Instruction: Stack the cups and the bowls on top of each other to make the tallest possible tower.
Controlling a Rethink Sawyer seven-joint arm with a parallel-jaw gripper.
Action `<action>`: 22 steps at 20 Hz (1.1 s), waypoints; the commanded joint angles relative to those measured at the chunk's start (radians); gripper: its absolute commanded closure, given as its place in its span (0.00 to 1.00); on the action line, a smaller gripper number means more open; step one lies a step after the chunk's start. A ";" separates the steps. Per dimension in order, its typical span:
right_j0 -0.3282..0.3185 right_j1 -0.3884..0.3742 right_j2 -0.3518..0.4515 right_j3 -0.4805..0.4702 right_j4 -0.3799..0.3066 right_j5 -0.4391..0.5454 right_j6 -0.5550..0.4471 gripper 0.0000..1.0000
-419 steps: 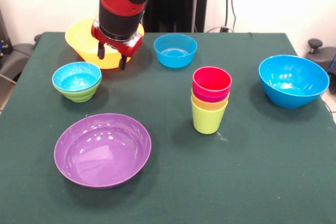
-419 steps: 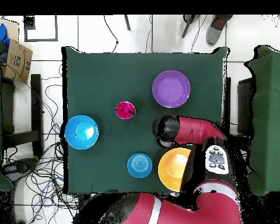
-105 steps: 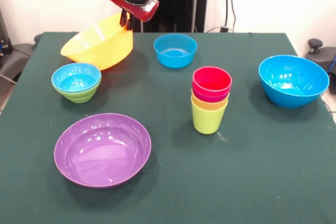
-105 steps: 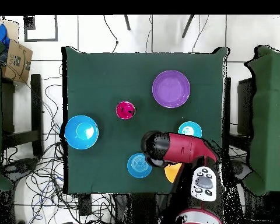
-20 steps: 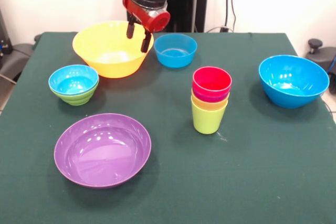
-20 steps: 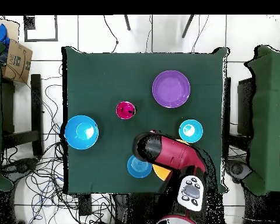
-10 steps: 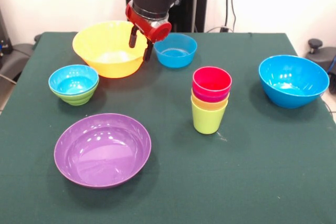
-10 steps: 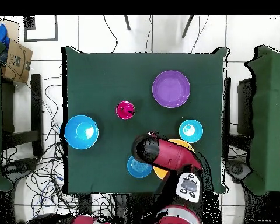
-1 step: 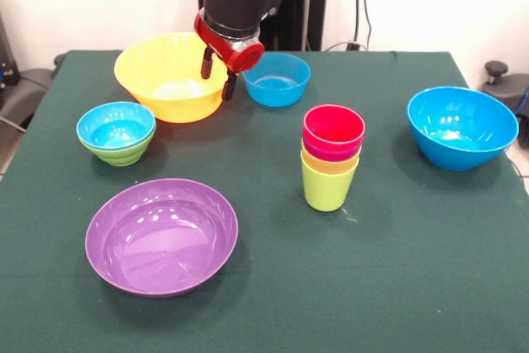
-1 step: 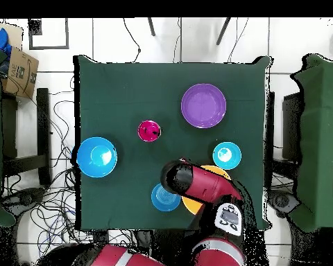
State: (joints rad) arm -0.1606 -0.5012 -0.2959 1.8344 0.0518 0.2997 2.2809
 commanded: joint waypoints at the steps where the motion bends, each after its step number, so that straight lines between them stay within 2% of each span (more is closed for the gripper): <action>1: -0.027 0.036 0.124 0.047 0.000 -0.043 0.092 0.00; 22: -0.057 0.054 0.144 0.038 -0.025 -0.075 0.072 0.00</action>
State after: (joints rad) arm -0.2085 -0.4994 -0.2789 1.8442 0.0520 0.2986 2.2809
